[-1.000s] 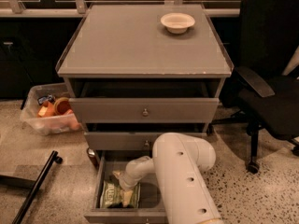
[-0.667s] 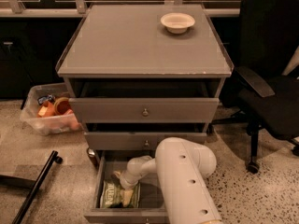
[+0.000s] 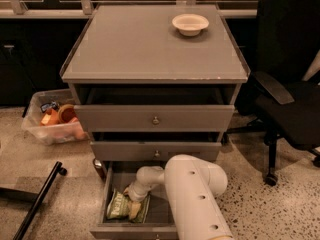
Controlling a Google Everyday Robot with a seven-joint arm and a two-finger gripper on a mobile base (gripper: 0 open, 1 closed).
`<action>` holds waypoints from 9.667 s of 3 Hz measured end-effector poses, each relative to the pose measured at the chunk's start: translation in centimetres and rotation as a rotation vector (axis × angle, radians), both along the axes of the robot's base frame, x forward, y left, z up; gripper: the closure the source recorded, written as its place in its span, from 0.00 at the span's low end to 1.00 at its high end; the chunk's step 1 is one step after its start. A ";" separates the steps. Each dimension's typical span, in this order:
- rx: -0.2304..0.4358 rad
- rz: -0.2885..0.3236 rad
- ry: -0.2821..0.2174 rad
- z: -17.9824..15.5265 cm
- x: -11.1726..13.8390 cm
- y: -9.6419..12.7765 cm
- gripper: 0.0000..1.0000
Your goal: Pick green jalapeno chip bag from bottom drawer and place on counter
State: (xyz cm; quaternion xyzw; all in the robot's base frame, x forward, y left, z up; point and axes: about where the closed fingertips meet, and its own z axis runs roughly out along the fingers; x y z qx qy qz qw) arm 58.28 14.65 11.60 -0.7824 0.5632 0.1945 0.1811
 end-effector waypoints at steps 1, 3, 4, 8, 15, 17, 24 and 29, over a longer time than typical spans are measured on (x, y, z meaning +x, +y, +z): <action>0.002 -0.004 0.005 0.3 -0.1 -0.1 0.65; 0.008 -0.023 -0.026 1.2 -1.0 -1.4 1.00; -0.005 -0.090 -0.148 5.3 0.8 -5.3 1.00; -0.196 0.024 -0.244 20.1 -6.3 -12.6 1.00; -0.016 0.248 -0.414 48.2 -13.5 -10.1 1.00; 0.155 0.351 -0.395 57.2 -19.6 -7.4 1.00; 0.157 0.425 -0.733 79.8 0.7 -7.3 1.00; 0.609 -0.182 -0.705 80.7 11.4 -12.8 1.00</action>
Offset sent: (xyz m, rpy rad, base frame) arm -0.0122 -0.0148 0.0011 0.0363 -0.0236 -0.0560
